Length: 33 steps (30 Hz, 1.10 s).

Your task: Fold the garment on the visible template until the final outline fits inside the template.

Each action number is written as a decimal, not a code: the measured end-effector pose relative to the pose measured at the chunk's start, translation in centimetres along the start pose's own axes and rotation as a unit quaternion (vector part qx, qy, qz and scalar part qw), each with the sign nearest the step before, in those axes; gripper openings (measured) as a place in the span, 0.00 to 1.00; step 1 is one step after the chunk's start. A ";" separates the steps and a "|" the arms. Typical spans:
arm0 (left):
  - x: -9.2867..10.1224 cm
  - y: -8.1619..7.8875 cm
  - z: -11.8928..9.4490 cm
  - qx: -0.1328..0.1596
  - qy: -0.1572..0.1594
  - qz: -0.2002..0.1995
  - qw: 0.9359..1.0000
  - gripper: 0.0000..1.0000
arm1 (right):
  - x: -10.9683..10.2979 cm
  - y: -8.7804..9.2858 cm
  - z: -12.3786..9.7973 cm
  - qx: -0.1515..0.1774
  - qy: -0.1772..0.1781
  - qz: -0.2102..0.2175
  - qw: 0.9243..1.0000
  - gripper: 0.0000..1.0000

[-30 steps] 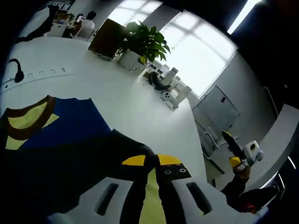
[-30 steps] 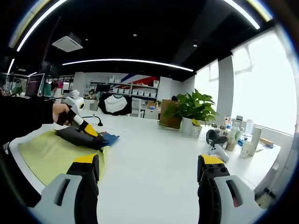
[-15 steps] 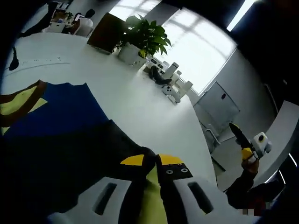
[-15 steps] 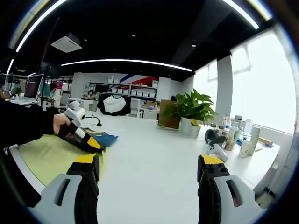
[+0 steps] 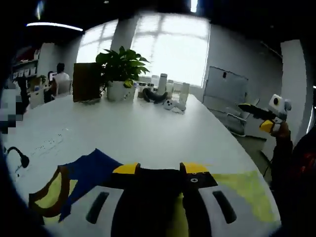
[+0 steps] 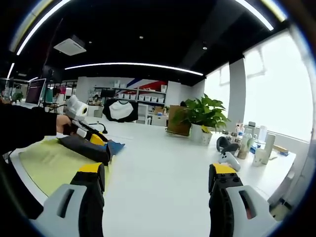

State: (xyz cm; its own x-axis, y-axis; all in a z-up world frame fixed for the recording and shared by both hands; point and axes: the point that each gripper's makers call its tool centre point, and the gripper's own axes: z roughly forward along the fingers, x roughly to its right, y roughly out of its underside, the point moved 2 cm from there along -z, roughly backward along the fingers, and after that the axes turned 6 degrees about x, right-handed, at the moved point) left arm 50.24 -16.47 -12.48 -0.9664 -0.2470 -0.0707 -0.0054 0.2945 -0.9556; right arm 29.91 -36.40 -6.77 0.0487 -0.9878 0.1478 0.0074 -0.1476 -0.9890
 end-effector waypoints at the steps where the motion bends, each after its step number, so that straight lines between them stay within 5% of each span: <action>1: 0.0 0.0 -0.1 -0.006 0.000 0.029 1.000 0.42 | 0.1 0.0 0.0 0.000 0.000 0.000 1.000 0.89; 5: -0.8 0.2 0.3 -0.025 0.010 0.161 0.987 0.70 | 0.2 0.0 -0.1 0.001 0.001 0.000 1.000 0.89; 9: -0.6 0.6 1.2 -0.014 0.042 0.148 0.988 0.53 | 0.4 0.0 -0.1 0.000 0.001 0.001 1.000 0.89; 13: -1.6 2.3 2.2 -0.067 0.065 0.224 0.970 0.49 | 0.6 0.0 -0.2 0.001 0.002 0.001 1.000 0.89; 17: -1.1 1.9 3.3 -0.046 0.087 0.221 0.970 0.32 | 0.7 0.1 -0.2 0.000 0.004 0.002 1.000 0.89; 20: -1.1 2.4 3.6 -0.061 0.100 0.231 0.966 0.23 | 0.7 0.1 -0.2 -0.001 0.004 0.002 1.000 0.89; 25: -1.1 2.9 4.2 -0.069 0.104 0.216 0.968 0.11 | 0.6 0.1 -0.2 -0.001 0.003 0.002 1.000 0.89; 33: -2.1 3.4 4.8 -0.075 0.068 0.169 0.980 0.19 | 0.8 0.1 -0.3 -0.001 0.005 0.004 1.000 0.89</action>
State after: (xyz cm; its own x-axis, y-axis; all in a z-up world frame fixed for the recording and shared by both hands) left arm 53.45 -19.38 -17.01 -0.9447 0.0106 -0.3277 0.2933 0.4741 -0.8302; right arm 29.66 -37.21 -6.80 0.0392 -0.9893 0.1407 0.0043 -0.1406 -0.9901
